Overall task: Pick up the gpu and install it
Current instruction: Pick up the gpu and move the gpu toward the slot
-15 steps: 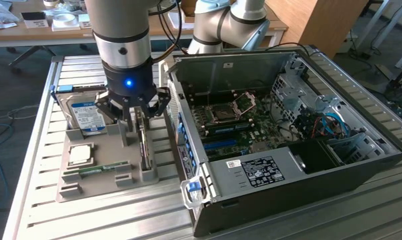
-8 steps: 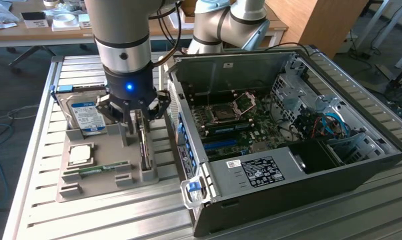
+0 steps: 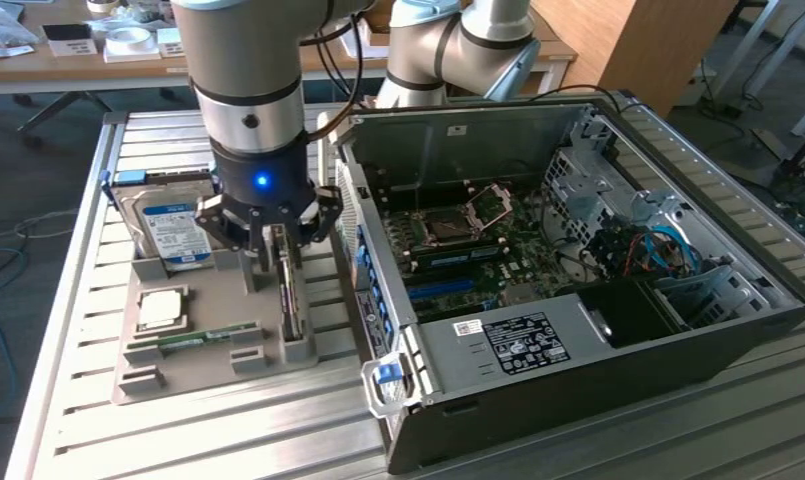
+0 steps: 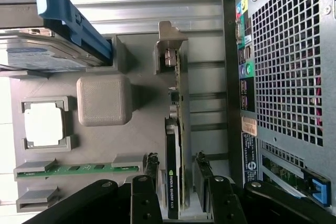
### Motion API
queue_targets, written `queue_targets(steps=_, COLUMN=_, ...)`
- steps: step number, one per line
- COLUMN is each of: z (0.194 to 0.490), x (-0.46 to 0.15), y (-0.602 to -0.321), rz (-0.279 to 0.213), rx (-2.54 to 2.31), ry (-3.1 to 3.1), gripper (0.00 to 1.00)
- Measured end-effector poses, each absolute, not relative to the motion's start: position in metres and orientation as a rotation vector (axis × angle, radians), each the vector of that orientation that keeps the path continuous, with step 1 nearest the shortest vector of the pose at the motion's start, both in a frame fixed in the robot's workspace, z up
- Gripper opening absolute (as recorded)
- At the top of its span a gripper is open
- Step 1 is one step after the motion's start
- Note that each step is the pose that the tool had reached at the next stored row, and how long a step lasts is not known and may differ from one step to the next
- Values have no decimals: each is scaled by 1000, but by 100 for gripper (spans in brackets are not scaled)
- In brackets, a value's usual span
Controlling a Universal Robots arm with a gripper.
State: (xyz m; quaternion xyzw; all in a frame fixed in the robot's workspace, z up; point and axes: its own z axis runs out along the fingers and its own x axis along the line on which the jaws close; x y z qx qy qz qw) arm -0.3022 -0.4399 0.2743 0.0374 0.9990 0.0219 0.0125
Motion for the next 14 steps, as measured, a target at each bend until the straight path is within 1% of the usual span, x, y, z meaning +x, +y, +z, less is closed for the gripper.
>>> queue_targets(steps=14, z=254, x=-302, y=-440, rz=68, rx=117, ry=3114, gripper=42)
